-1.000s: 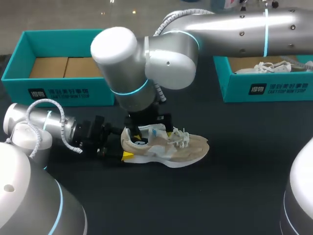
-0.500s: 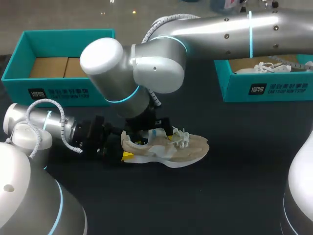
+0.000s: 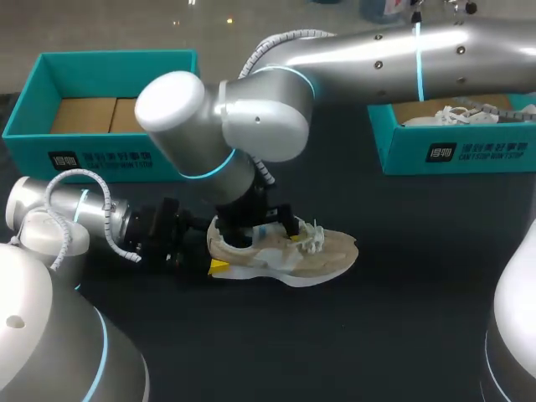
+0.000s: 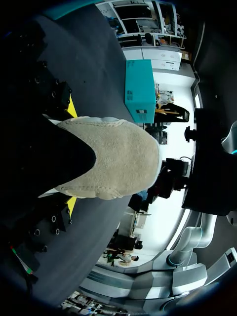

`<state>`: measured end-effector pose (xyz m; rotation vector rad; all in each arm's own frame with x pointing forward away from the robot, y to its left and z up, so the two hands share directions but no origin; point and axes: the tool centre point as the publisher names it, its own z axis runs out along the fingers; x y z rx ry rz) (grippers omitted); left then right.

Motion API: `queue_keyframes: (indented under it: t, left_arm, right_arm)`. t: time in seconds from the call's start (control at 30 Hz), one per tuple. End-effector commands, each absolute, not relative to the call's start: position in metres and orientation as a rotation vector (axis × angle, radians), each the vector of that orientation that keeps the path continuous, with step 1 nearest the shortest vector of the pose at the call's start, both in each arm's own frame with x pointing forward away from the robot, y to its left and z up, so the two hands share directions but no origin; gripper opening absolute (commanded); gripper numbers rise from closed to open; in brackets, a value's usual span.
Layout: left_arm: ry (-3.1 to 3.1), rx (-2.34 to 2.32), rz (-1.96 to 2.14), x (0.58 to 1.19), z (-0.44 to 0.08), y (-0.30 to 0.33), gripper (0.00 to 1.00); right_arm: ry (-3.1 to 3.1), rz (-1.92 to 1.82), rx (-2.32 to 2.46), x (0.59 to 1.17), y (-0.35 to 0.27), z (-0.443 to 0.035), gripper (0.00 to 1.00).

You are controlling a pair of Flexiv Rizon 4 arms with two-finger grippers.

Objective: Take the shoe out of the shoebox, open the shoe tongue, remove and reinsert the insole, then place the shoe into the shoebox

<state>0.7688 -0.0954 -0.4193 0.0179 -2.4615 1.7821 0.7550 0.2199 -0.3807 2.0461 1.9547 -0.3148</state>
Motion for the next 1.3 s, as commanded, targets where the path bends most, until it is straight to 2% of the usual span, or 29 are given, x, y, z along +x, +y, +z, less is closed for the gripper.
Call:
queue_keyframes:
  t: [0.03,1.17,1.3]
  left_arm:
    - [-2.464,0.019,1.781,0.768,-0.419,-0.096,0.00]
    - [-2.464,0.019,1.781,0.768,-0.419,-0.096,0.00]
    - [-2.464,0.019,1.781,0.768,-0.419,-0.096,0.00]
  right_arm:
    - [1.777,-0.298,2.171,0.754,0.225,-0.388,1.00]
    - [1.638,-0.341,2.241,0.763,0.173,-0.337,1.00]
    - [1.647,-0.324,2.269,0.762,0.173,-0.333,0.94]
